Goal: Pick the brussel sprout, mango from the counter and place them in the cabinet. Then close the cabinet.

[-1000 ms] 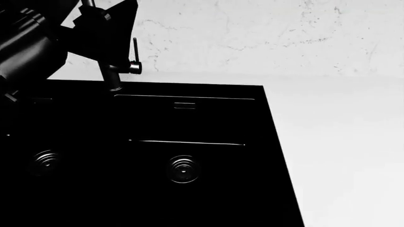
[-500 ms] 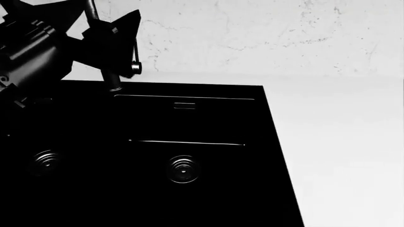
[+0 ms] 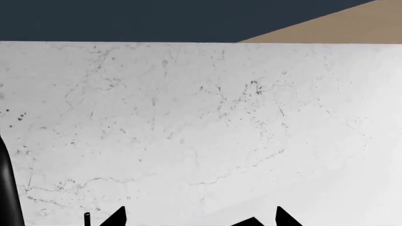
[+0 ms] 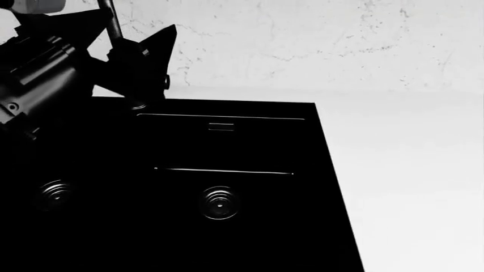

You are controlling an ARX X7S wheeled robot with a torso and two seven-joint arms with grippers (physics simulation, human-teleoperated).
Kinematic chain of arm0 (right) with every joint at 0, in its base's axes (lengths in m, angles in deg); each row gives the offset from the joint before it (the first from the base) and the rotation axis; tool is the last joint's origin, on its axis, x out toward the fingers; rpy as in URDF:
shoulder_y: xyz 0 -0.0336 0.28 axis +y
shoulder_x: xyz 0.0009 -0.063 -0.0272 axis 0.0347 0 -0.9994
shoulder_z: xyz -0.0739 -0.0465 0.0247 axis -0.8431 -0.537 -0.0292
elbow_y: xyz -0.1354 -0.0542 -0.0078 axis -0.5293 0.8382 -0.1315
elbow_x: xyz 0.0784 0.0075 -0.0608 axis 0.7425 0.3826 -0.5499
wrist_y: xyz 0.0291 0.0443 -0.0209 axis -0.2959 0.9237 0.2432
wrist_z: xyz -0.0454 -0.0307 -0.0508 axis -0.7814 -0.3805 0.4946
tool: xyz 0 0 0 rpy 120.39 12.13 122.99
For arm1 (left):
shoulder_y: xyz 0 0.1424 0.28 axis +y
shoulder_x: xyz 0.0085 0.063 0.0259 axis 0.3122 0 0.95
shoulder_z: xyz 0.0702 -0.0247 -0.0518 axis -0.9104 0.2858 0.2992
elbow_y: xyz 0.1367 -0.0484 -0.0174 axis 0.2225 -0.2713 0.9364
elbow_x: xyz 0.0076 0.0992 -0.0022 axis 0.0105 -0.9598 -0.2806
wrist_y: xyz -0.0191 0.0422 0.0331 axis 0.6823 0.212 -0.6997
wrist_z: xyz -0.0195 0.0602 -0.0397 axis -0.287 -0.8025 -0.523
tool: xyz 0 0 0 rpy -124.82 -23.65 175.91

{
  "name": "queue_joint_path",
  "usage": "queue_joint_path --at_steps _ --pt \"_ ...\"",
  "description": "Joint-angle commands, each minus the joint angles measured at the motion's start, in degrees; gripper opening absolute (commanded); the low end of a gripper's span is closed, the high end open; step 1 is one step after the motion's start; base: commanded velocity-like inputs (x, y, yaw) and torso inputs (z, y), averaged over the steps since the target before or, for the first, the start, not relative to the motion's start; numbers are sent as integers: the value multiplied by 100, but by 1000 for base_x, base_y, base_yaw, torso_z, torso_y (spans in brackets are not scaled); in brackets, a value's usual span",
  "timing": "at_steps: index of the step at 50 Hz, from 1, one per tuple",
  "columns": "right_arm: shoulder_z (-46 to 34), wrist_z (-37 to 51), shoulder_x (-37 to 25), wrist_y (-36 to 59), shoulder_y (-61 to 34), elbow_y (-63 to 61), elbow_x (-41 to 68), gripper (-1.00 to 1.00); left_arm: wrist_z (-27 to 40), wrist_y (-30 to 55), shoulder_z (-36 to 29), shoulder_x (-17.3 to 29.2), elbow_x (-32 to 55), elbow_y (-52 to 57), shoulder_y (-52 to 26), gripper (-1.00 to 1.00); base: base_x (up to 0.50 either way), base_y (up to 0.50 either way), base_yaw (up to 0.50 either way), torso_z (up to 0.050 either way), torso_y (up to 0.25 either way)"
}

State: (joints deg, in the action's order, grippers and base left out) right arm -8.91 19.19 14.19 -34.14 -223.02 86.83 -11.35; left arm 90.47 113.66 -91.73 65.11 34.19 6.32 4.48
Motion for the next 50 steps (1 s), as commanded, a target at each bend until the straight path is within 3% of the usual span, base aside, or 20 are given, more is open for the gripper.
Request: queue_joint_path --at_steps 1,15,32,50 --pt "127 -1659 1112 313 1 481 -1601 100 -43 -13 5 25 -6 13 17 100 0 5 5 0 -11" --pt "73 -2480 1452 69 1 869 -2801 100 -43 -15 8 27 16 -23 -34 100 3 4 4 0 -8" --pt "-278 -4163 1742 -543 2 2021 -4547 100 -47 -1 -3 20 40 -57 -124 100 3 3 4 0 -7" --pt "-1018 -4415 1673 -1651 73 3001 -5293 100 -121 -67 13 47 -42 -62 -36 100 3 2 3 0 -7"
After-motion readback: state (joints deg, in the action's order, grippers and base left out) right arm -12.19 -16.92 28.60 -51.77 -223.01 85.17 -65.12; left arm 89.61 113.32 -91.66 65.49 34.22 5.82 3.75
